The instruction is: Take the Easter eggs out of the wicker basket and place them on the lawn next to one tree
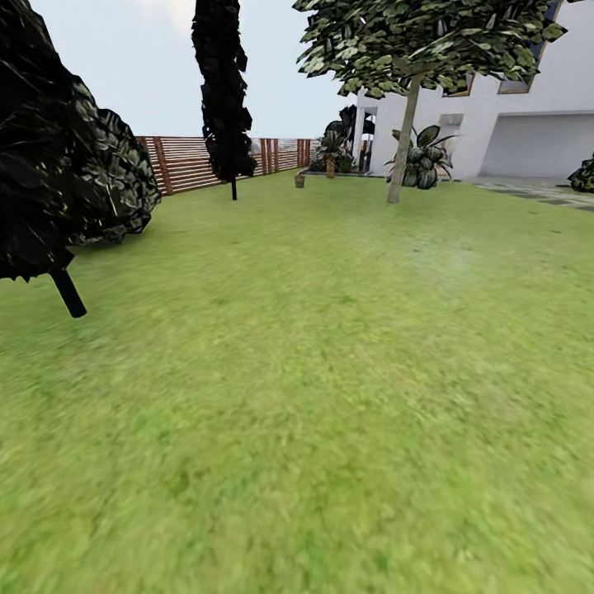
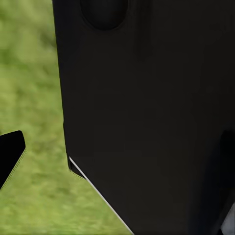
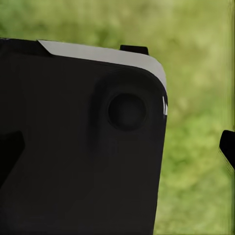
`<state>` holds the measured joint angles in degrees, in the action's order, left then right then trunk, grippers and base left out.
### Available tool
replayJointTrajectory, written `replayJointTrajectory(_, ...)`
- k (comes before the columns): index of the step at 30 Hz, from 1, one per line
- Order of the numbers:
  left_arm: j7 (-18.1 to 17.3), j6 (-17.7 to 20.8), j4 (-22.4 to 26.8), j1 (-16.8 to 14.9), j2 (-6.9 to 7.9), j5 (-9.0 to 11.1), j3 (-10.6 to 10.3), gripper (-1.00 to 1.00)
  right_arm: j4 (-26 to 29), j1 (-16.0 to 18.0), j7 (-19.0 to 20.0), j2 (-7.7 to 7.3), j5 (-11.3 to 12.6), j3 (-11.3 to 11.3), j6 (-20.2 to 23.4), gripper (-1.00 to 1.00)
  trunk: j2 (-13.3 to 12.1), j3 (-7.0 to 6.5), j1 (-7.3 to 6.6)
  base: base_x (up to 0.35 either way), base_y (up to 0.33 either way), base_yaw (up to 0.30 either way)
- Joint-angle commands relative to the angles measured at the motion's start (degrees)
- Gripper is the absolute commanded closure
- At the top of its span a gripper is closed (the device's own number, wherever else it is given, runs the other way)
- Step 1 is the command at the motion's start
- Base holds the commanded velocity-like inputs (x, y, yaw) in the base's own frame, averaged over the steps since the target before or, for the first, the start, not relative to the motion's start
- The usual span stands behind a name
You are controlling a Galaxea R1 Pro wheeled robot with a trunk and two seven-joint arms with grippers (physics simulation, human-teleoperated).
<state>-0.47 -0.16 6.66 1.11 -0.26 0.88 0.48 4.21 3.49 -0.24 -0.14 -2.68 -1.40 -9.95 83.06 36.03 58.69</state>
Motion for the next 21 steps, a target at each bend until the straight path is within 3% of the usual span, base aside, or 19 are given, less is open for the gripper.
replayJointTrajectory(1,-0.1,0.0,0.1,0.0,-0.01,0.1,0.0,-1.00,-0.1,0.0,0.0,-0.01,-0.3,-0.1,-0.2,-1.00,0.0,0.04,0.04,0.339,0.000,0.000)
replayJointTrajectory(21,-0.1,0.0,0.1,0.0,0.00,0.1,0.0,-1.00,-0.3,0.0,-0.1,0.26,-0.3,-0.2,-0.2,-1.00,0.0,0.04,0.04,0.339,0.000,0.000)
